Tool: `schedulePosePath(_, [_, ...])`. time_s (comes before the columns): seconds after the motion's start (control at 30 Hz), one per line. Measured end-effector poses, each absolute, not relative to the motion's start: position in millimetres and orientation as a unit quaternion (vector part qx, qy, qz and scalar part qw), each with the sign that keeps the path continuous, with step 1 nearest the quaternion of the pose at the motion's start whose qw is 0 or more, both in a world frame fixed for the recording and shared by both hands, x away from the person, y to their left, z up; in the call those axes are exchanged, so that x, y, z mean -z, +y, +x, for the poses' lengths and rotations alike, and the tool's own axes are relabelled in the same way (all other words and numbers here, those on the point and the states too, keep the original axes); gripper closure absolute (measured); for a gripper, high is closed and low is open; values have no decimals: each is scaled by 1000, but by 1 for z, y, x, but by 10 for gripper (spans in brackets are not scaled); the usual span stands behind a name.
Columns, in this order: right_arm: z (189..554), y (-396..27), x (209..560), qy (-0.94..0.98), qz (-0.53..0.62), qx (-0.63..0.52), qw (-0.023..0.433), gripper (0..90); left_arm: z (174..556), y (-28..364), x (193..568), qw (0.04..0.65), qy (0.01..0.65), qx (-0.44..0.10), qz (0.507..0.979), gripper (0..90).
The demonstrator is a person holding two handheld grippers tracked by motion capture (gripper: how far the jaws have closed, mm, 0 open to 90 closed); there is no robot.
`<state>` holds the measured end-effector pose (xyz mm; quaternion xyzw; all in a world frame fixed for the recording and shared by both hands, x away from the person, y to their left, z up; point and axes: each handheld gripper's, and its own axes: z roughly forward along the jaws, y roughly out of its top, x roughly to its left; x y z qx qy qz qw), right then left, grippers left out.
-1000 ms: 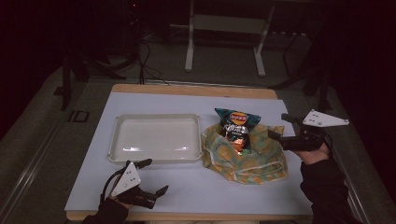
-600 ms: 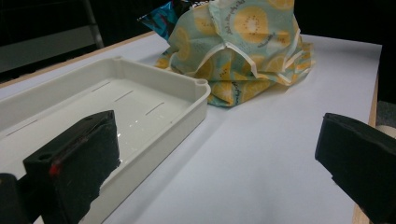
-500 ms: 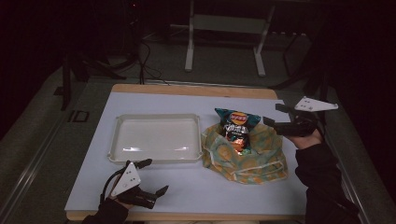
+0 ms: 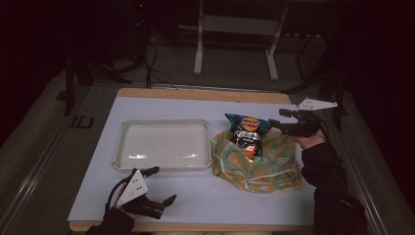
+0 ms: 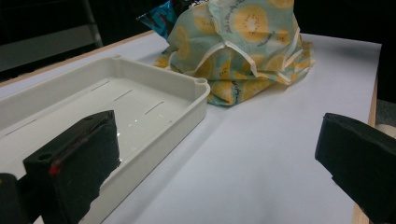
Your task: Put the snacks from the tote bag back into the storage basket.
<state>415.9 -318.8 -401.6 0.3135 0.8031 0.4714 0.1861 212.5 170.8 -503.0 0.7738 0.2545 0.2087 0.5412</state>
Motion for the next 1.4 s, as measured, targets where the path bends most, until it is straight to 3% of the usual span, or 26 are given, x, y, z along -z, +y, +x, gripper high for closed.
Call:
schedulePosePath(0.97, [460, -313, 466, 829, 342, -423, 130, 354, 214, 171, 504, 539, 257, -206, 775, 3])
schedulePosePath(1.2, [464, -312, 470, 832, 346, -419, 110, 415, 215, 171, 504, 539, 257, -204, 775, 3])
schedulePosePath(1.4, [468, -311, 474, 835, 352, -415, 88, 524, 215, 171, 504, 539, 257, -205, 775, 3])
